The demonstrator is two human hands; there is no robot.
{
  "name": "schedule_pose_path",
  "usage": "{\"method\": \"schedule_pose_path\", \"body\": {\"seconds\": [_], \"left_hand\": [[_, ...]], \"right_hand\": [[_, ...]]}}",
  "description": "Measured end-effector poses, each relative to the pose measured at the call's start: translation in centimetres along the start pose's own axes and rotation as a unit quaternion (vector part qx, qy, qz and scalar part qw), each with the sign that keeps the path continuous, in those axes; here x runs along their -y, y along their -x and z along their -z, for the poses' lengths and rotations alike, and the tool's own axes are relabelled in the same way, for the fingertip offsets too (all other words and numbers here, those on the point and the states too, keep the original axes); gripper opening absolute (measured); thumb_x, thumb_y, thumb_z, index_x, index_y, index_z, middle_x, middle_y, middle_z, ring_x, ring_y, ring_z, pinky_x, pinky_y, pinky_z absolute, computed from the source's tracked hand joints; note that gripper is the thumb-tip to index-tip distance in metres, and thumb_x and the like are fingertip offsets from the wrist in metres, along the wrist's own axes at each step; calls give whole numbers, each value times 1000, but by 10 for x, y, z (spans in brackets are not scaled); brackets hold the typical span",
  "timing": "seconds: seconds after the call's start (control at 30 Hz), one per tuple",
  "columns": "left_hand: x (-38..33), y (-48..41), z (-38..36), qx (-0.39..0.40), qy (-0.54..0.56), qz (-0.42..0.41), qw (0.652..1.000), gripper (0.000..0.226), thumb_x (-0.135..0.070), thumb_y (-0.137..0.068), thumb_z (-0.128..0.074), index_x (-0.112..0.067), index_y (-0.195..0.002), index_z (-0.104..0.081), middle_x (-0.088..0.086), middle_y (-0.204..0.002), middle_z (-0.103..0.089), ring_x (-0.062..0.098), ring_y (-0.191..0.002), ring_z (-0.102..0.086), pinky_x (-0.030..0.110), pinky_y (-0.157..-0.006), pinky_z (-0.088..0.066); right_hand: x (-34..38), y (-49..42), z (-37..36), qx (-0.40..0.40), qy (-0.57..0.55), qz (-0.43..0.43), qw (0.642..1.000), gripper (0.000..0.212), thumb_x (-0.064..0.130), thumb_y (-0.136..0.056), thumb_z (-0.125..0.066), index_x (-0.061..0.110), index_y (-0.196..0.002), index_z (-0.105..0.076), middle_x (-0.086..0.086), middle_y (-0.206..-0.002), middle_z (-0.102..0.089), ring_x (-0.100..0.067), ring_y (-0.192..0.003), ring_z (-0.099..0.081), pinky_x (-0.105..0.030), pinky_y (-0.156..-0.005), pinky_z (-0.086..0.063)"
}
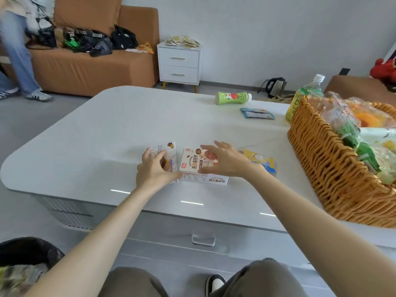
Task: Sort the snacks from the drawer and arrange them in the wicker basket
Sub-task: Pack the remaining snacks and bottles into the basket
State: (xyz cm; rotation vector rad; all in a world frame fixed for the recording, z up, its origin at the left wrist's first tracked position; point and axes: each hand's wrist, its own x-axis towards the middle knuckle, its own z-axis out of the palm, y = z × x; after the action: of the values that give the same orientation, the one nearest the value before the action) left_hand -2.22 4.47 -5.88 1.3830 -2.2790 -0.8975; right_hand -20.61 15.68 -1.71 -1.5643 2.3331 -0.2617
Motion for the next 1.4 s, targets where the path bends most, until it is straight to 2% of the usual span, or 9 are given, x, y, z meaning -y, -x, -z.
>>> {"method": "schedule_pose_path", "body": {"seconds": [0.13, 0.23, 0.43, 0.6, 0.8, 0.97, 1.13, 1.3, 1.4], "left_hand": [[-5, 12, 9, -9, 40, -9, 999, 100, -54, -51, -76, -33, -142, -39, 0, -155, -16, 25, -139, -28, 38, -111, -32], [-10, 19, 13, -9, 85, -19, 996, 100, -60, -41, -72, -35, -135, -46, 2, -147, -28, 17, -135, -33, 40, -109, -35], [-31, 44, 0, 57, 71, -67, 994, 97, -45, -61, -85, -34, -144, -37, -5, -157, -5, 13, -145, -17, 34, -115, -24], [-34, 58, -5, 104, 36, -98, 989, 110, -60, -52, -85, -41, -145, -31, -7, -158, 7, 16, -142, -25, 35, -113, -29], [-19, 51, 4, 75, 131, 9, 989, 71, -61, -88, -50, -21, -144, -37, 2, -148, -39, 20, -133, -41, 37, -109, -35], [-13, 48, 3, 137, 216, 73, 964, 38, -47, -92, -55, -13, -87, -71, -2, -82, -70, 14, -78, -60, 19, -65, -43], [-13, 43, 3, 126, 361, 14, 924, 26, -22, -90, -66, -16, -114, -67, -6, -107, -71, 13, -105, -65, 26, -87, -48], [-23, 42, -9, 70, 315, -113, 940, 52, -8, -86, -68, -17, -133, -49, -1, -128, -58, 15, -121, -54, 24, -92, -50], [-31, 44, -15, 59, 261, -161, 950, 74, -8, -87, -66, -28, -148, -28, -3, -136, -42, 10, -126, -44, 28, -104, -42]], "right_hand": [[-5, 7, -16, 4, 31, -39, 999, 80, 69, -77, -59, 32, -145, -37, -5, -143, -40, -28, -134, -28, -45, -109, -30], [0, 22, -21, -36, 4, -72, 997, 66, 74, -82, -28, 32, -124, -58, -6, -126, -57, -30, -122, -40, -43, -103, -35], [-9, 52, -29, -35, -367, -181, 912, 40, 30, -101, -39, 1, -107, -66, -10, -81, -71, -22, -55, -63, -29, -58, -56], [-4, 66, -37, 23, -509, -188, 840, 47, 40, -103, -37, 0, -118, -56, -14, -115, -63, -32, -76, -68, -40, -72, -60], [2, 71, -38, 69, -526, -187, 827, 57, 49, -99, -41, 0, -122, -57, -13, -120, -61, -30, -77, -65, -44, -76, -60], [20, 67, -48, 52, -519, -180, 834, 48, 48, -93, -55, 5, -111, -68, -8, -99, -69, -19, -78, -66, -34, -81, -59], [16, 68, -38, -37, -562, -32, 826, 28, 22, -96, -57, 23, -124, -62, 6, -111, -70, -10, -99, -65, -28, -91, -52], [4, 68, -31, -148, -497, 67, 852, 68, -5, -89, -61, 29, -143, -37, 30, -123, -51, 4, -116, -50, -18, -80, -54], [-2, 66, -40, -155, -495, 61, 853, 71, -8, -87, -61, 33, -138, -34, 12, -123, -56, -6, -112, -56, -14, -78, -52]]}}
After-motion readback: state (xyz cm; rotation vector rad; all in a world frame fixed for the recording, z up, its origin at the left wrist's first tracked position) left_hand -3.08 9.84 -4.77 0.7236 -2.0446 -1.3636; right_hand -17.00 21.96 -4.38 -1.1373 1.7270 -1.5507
